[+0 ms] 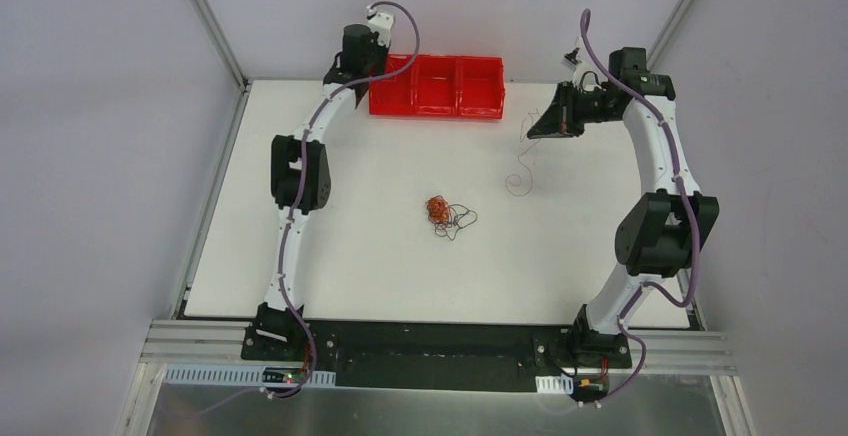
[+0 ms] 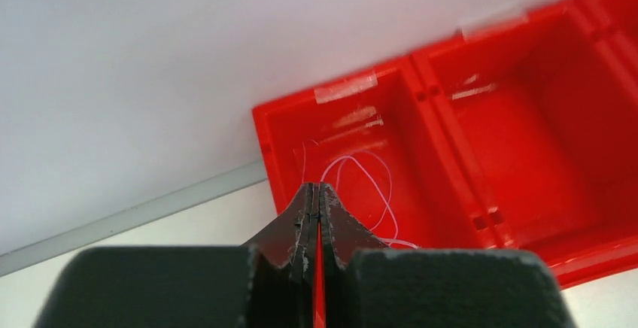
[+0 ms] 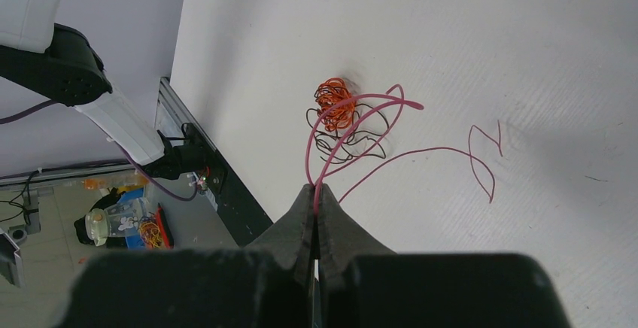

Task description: Untangle the cables

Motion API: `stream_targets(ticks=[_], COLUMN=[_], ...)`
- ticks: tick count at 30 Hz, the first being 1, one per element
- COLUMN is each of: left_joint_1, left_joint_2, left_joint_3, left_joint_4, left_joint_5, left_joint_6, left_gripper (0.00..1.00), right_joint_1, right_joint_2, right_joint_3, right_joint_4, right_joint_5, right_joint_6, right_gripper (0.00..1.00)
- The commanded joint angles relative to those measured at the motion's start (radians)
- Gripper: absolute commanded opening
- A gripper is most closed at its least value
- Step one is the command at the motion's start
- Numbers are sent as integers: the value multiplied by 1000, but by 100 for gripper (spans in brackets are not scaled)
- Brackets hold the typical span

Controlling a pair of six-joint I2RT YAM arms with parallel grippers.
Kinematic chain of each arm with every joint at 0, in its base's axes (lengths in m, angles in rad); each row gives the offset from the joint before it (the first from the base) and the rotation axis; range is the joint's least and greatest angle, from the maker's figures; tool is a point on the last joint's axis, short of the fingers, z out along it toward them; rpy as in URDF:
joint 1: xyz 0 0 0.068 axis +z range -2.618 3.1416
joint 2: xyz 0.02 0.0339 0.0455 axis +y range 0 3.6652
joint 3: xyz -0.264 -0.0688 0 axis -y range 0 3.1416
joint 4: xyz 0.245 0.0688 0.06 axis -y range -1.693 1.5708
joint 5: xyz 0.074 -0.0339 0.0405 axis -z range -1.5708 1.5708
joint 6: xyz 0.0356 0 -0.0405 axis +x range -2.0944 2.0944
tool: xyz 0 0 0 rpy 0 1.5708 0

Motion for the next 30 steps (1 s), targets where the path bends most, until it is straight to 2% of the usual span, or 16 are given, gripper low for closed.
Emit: stream_targets(ticks=[1,6,7,13,17,20,21,23,27,30], left_joint_1=[-36,-48,-49,-47,-45,-26,-12,33,151,155], left_joint_2=[34,72,77,-27,-194,-343,-394,-494,-630,-742], left_joint_3=[52,77,89,78,1,-91,-132,-203,-270,-392], left_joint_4=[-10,-10,-29,-62,-117,-153,-157,-160,-148,-146], left_joint_5=[-70,-75,-76,-29,-13,62,114,260,787,1031], left_joint_6=[166,201,198,147,90,22,-7,-97,-352,-359], left_gripper=[0,4,7,38,62,80,88,93,87,81], right_joint_1=[6,7,8,21,38,84,104,128,175,222], right_joint_2=[-28,-28,-30,-37,-44,-55,-54,-57,-53,-34], right_joint_3=[26,26,31,122,207,247,262,282,290,305], right_joint_4=[7,15,18,20,77,164,197,282,505,587], right_joint_5=[-33,-40,-44,-57,-68,-52,-42,-27,-32,-40], right_joint_6=[15,26,32,80,173,246,273,339,542,623], right_gripper=[0,0,0,0,0,0,0,0,0,0])
